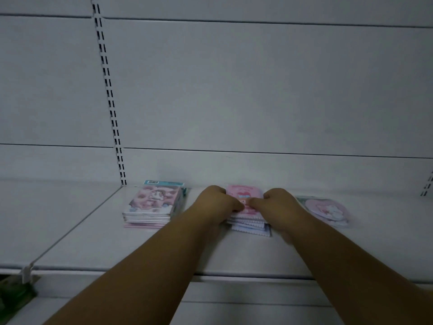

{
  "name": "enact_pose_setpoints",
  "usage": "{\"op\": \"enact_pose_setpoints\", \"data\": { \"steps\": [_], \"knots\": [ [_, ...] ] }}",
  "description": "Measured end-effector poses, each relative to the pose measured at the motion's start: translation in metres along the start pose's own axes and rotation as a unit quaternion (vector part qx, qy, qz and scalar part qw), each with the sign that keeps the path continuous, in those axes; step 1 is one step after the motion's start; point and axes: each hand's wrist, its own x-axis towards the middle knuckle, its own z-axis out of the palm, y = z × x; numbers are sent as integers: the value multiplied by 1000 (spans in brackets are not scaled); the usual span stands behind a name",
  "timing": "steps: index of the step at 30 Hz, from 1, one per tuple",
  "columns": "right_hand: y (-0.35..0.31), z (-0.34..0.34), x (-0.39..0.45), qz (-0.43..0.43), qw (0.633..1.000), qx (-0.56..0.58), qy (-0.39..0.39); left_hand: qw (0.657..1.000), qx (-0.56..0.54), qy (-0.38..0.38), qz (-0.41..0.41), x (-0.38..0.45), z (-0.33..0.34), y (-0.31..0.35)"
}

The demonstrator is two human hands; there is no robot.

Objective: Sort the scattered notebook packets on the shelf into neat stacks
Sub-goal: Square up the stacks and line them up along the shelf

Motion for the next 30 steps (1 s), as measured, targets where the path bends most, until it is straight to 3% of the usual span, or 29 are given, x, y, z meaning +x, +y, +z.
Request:
{"op": "enact_pose_setpoints", "data": {
  "steps": [5, 10, 14, 20, 26, 30],
  "knots": [
    [5, -2, -5, 1, 1000, 18, 1, 1000, -14, -22, 18, -3, 7, 1],
    [4, 0, -6, -22, 980, 197, 21, 993, -94, -19, 70, -4, 4, 0],
    [-2, 2, -6, -82, 957, 276, 40, 981, -79, -71, 165, -3, -4, -4],
    [-6, 18, -15, -93, 926, 362, -48, 967, -184, -75, 161, -5, 1, -15],
    [-2, 21, -27, -146, 896, 408, -95, 942, -249, -135, 179, -13, 1, -16],
    [4, 15, -29, -150, 924, 338, -101, 950, -210, -127, 192, -15, -2, -18]
  ]
}}
